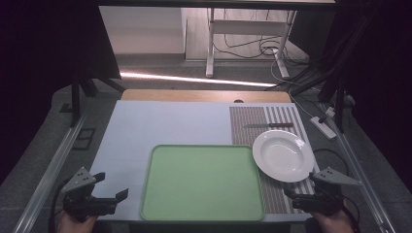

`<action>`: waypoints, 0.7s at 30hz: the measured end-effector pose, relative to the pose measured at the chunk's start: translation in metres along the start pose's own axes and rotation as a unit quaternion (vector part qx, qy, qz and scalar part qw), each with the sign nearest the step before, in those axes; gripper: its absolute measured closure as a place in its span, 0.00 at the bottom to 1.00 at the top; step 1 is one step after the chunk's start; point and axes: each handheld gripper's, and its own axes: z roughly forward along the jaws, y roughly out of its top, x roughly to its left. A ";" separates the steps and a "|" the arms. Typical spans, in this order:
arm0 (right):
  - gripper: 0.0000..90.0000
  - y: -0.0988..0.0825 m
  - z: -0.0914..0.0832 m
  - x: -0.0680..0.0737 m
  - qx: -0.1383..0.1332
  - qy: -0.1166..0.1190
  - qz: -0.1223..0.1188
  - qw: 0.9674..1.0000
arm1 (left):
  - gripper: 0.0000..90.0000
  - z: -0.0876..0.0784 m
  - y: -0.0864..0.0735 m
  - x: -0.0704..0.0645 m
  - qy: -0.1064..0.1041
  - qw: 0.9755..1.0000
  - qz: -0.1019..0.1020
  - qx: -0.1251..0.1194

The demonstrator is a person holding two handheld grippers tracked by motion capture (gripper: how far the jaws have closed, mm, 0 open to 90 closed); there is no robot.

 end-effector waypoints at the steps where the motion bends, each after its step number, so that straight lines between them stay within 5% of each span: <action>1: 0.01 0.000 0.000 0.000 -0.001 -0.002 0.002 1.000 | 0.00 0.000 0.000 0.000 0.000 1.000 0.001 0.001; 12: 0.01 0.001 0.003 0.001 0.009 -0.002 -0.001 1.000 | 0.00 0.000 0.001 -0.001 -0.029 1.000 -0.005 0.000; 21: 0.01 0.001 0.003 0.000 0.013 0.002 0.003 1.000 | 0.01 0.003 0.002 -0.002 -0.032 0.999 -0.001 0.008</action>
